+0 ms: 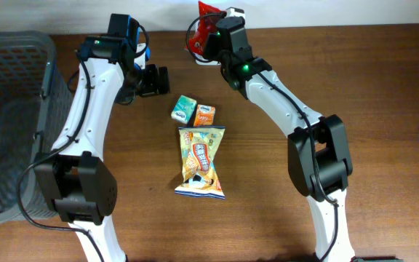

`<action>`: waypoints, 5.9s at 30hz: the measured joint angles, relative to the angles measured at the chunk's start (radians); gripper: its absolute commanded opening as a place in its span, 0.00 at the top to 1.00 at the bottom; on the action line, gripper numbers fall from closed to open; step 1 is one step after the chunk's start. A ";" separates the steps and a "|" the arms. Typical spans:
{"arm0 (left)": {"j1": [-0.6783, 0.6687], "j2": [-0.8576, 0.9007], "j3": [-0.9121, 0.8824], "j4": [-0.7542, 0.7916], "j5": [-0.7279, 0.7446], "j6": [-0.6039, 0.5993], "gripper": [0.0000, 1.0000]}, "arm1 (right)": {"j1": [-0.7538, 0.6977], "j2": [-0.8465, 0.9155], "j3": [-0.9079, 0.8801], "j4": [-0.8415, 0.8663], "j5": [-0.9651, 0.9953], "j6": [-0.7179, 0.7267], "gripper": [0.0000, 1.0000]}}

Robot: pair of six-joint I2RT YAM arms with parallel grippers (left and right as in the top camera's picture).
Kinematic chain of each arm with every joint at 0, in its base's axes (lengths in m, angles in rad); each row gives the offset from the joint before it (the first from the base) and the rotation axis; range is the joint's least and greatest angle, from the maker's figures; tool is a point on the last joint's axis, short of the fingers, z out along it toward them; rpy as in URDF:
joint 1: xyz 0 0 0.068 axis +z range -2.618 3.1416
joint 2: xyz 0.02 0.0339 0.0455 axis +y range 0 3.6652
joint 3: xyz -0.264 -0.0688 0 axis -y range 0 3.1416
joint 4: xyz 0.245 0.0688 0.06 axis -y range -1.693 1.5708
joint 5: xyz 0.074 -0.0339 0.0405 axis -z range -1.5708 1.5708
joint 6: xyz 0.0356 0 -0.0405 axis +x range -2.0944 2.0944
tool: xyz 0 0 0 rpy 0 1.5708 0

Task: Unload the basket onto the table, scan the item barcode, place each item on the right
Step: 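Hold the red bag over the scanner with the right gripper, then carry the red bag to the right side and drop it by the bottle, then reach the right gripper to the pile and grasp the orange Kleenex pack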

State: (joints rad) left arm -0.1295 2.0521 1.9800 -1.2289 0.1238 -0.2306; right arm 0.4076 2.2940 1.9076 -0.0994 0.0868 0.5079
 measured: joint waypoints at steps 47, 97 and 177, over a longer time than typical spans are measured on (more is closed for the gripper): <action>0.000 0.000 0.000 -0.001 0.000 0.000 0.01 | -0.888 -0.381 0.013 -0.853 -0.100 -0.039 0.01; -0.001 0.000 0.000 -0.001 0.000 0.000 0.01 | 0.026 0.095 0.026 -0.740 -0.396 0.038 0.58; -0.001 0.000 0.000 0.000 0.000 0.000 0.01 | 0.019 0.050 0.040 -1.037 0.092 -0.031 0.96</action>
State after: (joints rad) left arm -0.1303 2.0521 1.9800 -1.2289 0.1242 -0.2306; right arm 0.4271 2.3444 1.9476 -1.1362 0.1787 0.4774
